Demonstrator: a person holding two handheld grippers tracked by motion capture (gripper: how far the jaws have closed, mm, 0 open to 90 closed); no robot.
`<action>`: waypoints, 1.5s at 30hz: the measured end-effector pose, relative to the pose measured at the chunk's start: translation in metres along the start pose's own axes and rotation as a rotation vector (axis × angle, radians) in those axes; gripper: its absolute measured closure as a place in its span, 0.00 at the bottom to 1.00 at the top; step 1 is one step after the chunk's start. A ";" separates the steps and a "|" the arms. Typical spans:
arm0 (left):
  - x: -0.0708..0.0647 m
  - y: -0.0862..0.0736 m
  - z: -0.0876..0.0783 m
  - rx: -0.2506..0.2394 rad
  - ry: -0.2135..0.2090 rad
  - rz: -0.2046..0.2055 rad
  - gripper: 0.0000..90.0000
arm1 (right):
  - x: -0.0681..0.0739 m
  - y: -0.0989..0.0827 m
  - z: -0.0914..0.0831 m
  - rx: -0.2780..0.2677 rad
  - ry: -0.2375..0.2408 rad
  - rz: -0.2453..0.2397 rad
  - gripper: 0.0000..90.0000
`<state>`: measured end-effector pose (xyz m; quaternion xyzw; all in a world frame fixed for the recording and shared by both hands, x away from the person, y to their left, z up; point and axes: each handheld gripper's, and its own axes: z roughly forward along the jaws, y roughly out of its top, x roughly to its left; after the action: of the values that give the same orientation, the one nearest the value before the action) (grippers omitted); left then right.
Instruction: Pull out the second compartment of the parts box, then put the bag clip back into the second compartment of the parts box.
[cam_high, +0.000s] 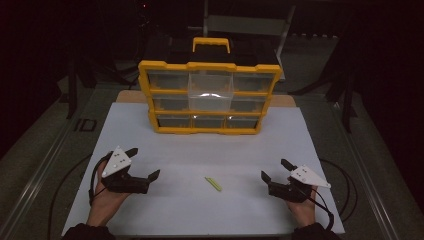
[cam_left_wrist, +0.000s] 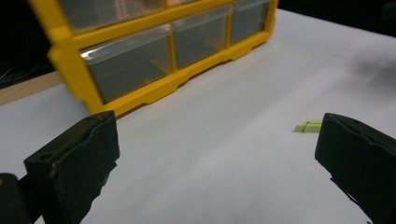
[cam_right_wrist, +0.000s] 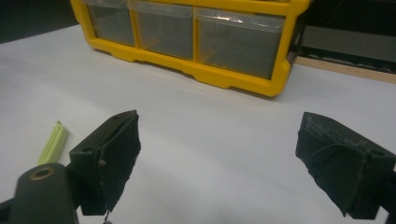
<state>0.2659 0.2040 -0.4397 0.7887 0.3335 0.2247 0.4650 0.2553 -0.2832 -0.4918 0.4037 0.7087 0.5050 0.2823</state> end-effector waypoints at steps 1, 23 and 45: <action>-0.001 0.002 0.003 0.000 -0.007 0.004 0.01 | 0.000 0.000 0.000 -0.001 0.000 -0.003 0.15; -0.015 0.042 0.040 0.028 -0.111 0.097 0.01 | -0.001 0.000 -0.001 0.006 -0.010 -0.004 0.15; -0.032 0.067 0.079 0.129 -0.209 0.187 0.01 | -0.003 0.000 -0.002 0.018 0.001 -0.010 0.15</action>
<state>0.3185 0.1113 -0.4192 0.8636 0.2222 0.1616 0.4228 0.2554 -0.2863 -0.4914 0.4025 0.7154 0.4974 0.2806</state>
